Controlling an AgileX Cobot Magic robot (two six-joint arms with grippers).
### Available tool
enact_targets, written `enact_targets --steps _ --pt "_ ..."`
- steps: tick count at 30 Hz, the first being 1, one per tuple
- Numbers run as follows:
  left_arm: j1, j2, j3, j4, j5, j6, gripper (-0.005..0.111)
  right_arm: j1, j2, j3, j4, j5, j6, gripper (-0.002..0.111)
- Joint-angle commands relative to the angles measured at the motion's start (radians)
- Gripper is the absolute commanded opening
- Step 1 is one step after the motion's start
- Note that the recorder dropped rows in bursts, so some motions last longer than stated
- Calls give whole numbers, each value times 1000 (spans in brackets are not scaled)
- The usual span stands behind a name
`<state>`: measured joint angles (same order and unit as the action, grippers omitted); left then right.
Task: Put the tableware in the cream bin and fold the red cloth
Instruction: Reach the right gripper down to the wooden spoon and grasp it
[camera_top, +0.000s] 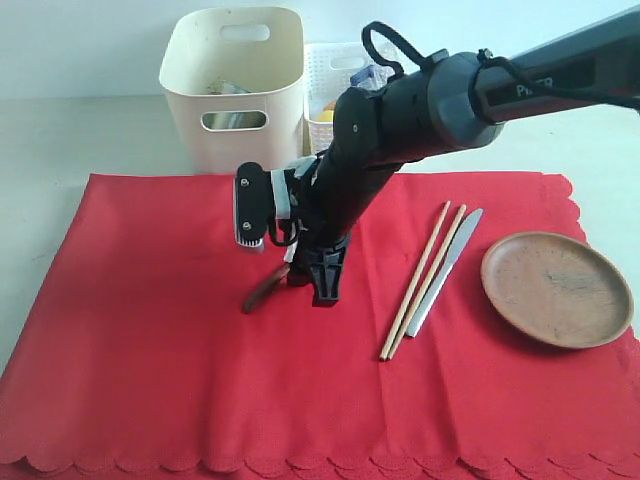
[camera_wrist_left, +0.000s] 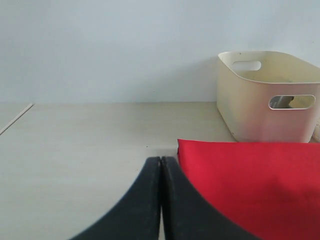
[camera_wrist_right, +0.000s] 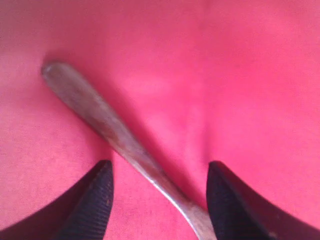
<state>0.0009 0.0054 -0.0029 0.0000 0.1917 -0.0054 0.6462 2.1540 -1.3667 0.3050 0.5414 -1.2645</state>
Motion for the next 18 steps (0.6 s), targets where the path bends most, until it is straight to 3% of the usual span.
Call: enact_targets --steps 1,6,14,18 --pt "2 -5 3 0 -4 -6 2 0 23 2 -155 14 132 54" --pt "2 -5 3 0 -4 -6 2 0 24 2 -191 28 147 51" --pt "2 -5 3 0 -4 -6 2 4 20 2 -181 30 147 4" --pt "2 -5 3 0 -4 -6 2 21 -6 2 -181 36 147 0"
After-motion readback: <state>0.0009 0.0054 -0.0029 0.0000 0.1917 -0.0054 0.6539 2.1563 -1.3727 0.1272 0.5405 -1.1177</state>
